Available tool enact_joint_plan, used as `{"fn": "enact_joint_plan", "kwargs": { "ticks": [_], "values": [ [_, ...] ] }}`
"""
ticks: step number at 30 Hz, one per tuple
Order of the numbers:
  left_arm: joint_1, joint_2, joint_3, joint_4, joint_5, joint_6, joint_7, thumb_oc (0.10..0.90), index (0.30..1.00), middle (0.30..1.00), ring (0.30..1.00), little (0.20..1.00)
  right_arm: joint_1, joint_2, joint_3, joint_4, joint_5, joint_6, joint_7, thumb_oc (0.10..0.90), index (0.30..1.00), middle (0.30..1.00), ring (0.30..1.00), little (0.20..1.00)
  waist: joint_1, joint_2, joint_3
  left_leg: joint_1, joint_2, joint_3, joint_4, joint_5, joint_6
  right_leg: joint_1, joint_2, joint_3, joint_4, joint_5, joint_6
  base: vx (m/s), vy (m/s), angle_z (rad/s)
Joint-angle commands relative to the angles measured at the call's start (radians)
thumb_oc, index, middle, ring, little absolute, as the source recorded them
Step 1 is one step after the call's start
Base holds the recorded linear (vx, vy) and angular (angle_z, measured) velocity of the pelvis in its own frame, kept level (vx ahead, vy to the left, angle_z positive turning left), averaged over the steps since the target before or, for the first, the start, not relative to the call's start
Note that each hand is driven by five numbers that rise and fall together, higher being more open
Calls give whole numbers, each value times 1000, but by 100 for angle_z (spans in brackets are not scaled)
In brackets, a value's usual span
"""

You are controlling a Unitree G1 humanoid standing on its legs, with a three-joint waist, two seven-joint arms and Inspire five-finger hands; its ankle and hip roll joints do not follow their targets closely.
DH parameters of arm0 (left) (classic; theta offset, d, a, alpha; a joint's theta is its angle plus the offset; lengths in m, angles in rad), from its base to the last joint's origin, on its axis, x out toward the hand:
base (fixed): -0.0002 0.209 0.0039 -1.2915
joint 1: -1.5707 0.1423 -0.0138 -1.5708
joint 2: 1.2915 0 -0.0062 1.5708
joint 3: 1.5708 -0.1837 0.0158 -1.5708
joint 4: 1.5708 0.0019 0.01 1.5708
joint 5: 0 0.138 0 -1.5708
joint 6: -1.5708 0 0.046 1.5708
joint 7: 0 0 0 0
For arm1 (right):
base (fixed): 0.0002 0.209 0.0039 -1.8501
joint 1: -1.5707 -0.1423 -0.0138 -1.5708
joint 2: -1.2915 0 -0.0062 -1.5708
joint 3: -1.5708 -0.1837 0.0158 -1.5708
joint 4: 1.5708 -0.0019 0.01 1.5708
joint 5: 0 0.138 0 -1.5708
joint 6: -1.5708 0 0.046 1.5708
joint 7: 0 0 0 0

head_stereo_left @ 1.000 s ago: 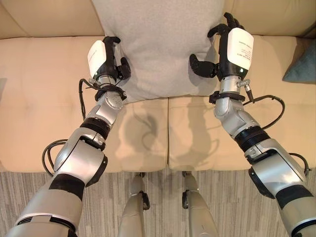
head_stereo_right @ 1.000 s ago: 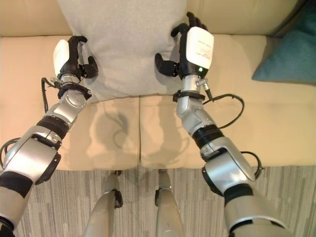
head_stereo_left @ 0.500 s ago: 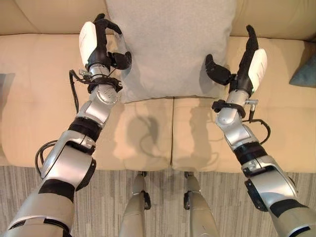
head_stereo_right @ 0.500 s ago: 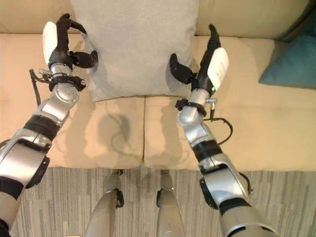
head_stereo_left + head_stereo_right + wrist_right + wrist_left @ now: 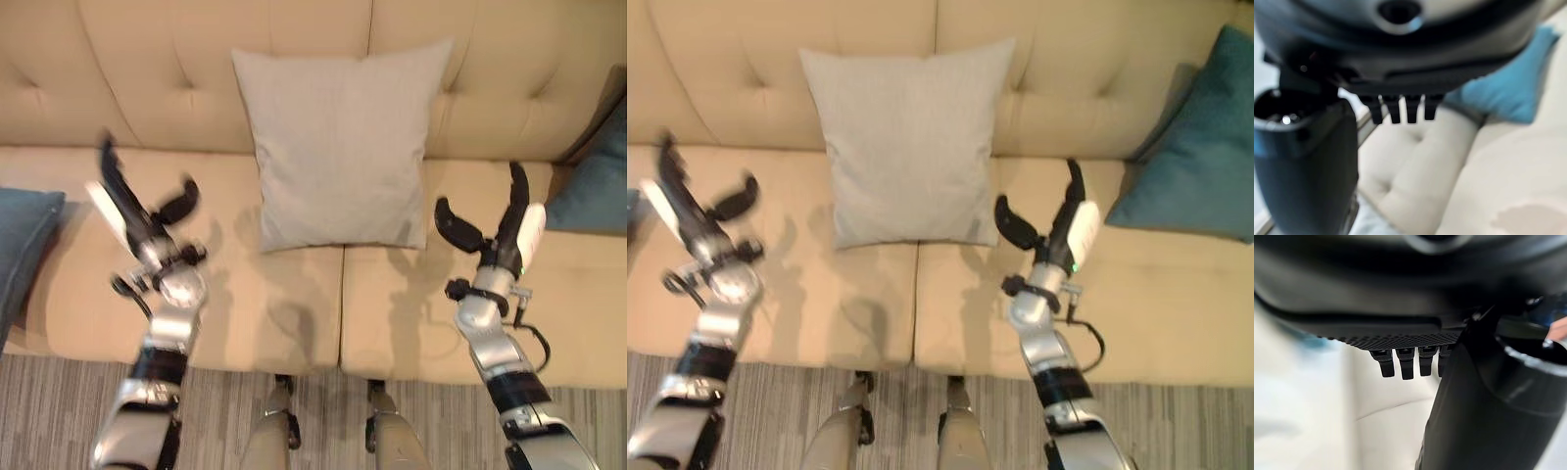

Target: Pick up all the scattered cushions and arrange them neatly on the sofa.

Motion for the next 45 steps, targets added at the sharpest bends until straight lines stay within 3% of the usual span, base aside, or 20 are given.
{"fn": "enact_joint_plan", "kwargs": {
  "ticks": [1, 3, 7, 9, 11, 13, 15, 17, 20, 23, 26, 29, 32, 36, 37, 38, 40, 41, 43, 45],
  "values": [
    [98, -14, 24, 31, -42, -120, -57, 800, 900, 900, 900, 900, 111, -66, -75, -17, -13, -70, 12, 800, 900, 900, 900, 900, 25, -11, -195, 117, 34, 10, 11, -171, -34, 38, -23, -10, 17, -81, 28, 32, 26, 3],
    [264, -60, 15, 36, -101, -114, -159, 800, 900, 900, 900, 900, 237, -48, -138, -1, -14, -38, 46, 800, 900, 900, 900, 900, 30, -21, -187, 180, 27, 5, 52, -206, -19, 105, -34, -13, 38, -103, 29, 6, 55, 5],
    [345, -91, -37, 123, -134, -93, -231, 800, 900, 900, 900, 900, 309, 11, -164, 22, 19, -26, 52, 800, 900, 900, 900, 900, 47, -24, -154, 228, 14, 0, 135, -263, -3, 160, -54, -20, 93, -124, 38, -62, 76, 7],
    [426, -144, -16, 160, -322, -108, -313, 800, 900, 900, 900, 900, 366, 59, -176, 28, 56, -5, 72, 800, 900, 900, 900, 900, 62, -20, -145, 283, 12, 17, 130, -274, 19, 173, -66, -42, 199, -154, 50, -68, 25, -8],
    [452, -145, -22, 169, -347, -110, -335, 800, 900, 900, 900, 900, 372, 73, -174, 50, 67, -3, 80, 800, 900, 900, 900, 900, 68, -16, -136, 301, 18, 21, 123, -272, 21, 165, -70, -52, 272, -175, 55, -94, -66, -7],
    [461, -154, -32, 193, -411, -107, -359, 800, 900, 900, 900, 900, 380, 100, -174, 36, 87, -1, 81, 800, 900, 900, 900, 900, 65, -11, -123, 301, 23, -12, 124, -258, 18, 164, -77, -24, 362, -170, 73, -126, -154, 18],
    [446, -147, -76, 224, -401, -95, -370, 800, 900, 900, 900, 900, 411, 123, -172, 6, 122, -8, 79, 800, 900, 900, 900, 900, 41, -20, -125, 275, 13, -97, 139, -243, 9, 176, -54, 128, 421, -148, 83, -175, -253, 64],
    [413, -129, -85, 295, -355, -79, -346, 800, 900, 900, 900, 900, 404, 105, -146, 10, 164, -32, 71, 800, 900, 900, 900, 900, 33, -45, -137, 197, -7, -220, 181, -225, -12, 258, 11, 329, 362, -233, 46, -294, -384, 123],
    [358, -131, -64, 395, -362, -53, -340, 800, 900, 900, 900, 900, 339, 113, -99, 49, 210, -56, 70, 800, 900, 900, 900, 900, 73, -63, -141, 114, 29, -294, 168, -150, -60, 278, 71, 288, 275, -356, -25, -282, -407, 182],
    [316, -164, -65, 464, -398, -46, -334, 800, 900, 900, 900, 900, 307, 93, -51, 40, 229, -72, 97, 800, 900, 900, 900, 900, 79, -59, -118, 46, 63, -330, 85, -30, -95, 251, 138, 250, 256, -352, -60, -356, -361, 95],
    [289, -198, -54, 510, -436, -55, -343, 800, 900, 900, 900, 900, 264, 74, 17, 14, 194, -69, 111, 800, 900, 900, 900, 900, 67, -83, -101, 10, 63, -219, 63, -57, -62, 215, 152, 204, 227, -316, -73, -337, -197, 101],
    [307, -209, -54, 548, -440, -55, -350, 800, 900, 900, 900, 900, 255, 74, 40, 18, 181, -63, 125, 800, 900, 900, 900, 900, 63, -98, -99, 22, 45, -207, 145, -100, -46, 194, 126, 165, 214, -282, -71, -330, -130, 58],
    [340, -227, -57, 657, -386, -25, -375, 800, 900, 900, 900, 900, 266, 98, 57, 59, 202, -77, 159, 800, 900, 900, 900, 900, 37, -124, -120, 109, 53, -93, 288, -230, -26, 176, 83, 83, 182, -250, -72, -248, -34, 75],
    [344, -231, -45, 728, -355, -9, -381, 800, 900, 900, 900, 900, 280, 115, 71, 86, 222, -85, 186, 800, 900, 900, 900, 900, 21, -131, -137, 172, 91, -18, 295, -248, -20, 179, 69, 33, 176, -243, -72, -63, 44, 75],
    [347, -223, -20, 815, -296, 23, -399, 800, 900, 900, 900, 900, 308, 132, 87, 105, 252, -86, 232, 800, 900, 900, 900, 900, 0, -136, -151, 243, 147, 121, 280, -250, -27, 196, 47, -53, 180, -241, -70, -66, 93, 58],
    [347, -223, -19, 815, -296, 23, -399, 800, 900, 900, 900, 900, 308, 132, 88, 105, 252, -86, 232, 800, 900, 900, 900, 900, 0, -136, -150, 244, 147, 120, 280, -251, -27, 197, 48, -53, 180, -241, -70, -95, 140, 127],
    [350, -221, -17, 842, -244, 40, -406, 800, 900, 900, 900, 900, 324, 130, 93, 104, 246, -81, 255, 800, 900, 900, 900, 900, -24, -137, -157, 271, 200, 237, 289, -251, -51, 213, 28, -114, 189, -248, -61, -8, 192, 143],
    [352, -220, -10, 863, -204, 52, -414, 800, 900, 900, 900, 900, 338, 123, 91, 95, 241, -79, 274, 800, 900, 900, 900, 900, -52, -131, -170, 318, 247, 381, 263, -246, -73, 221, 2, -193, 179, -236, -48, 3, 223, 83],
    [360, -218, -9, 874, -173, 54, -412, 800, 900, 900, 900, 900, 349, 119, 90, 105, 234, -78, 282, 800, 900, 900, 900, 900, -56, -118, -179, 347, 238, 410, 207, -258, -82, 228, -13, -232, 172, -228, -35, -1, 334, 114],
    [365, -211, -14, 888, -118, 68, -407, 800, 900, 900, 900, 900, 334, 127, 100, 120, 224, -67, 300, 800, 900, 900, 900, 900, -44, -109, -182, 332, 171, 356, 170, -279, -71, 217, -61, -254, 186, -180, -10, 25, 433, 118]
  ]
}}
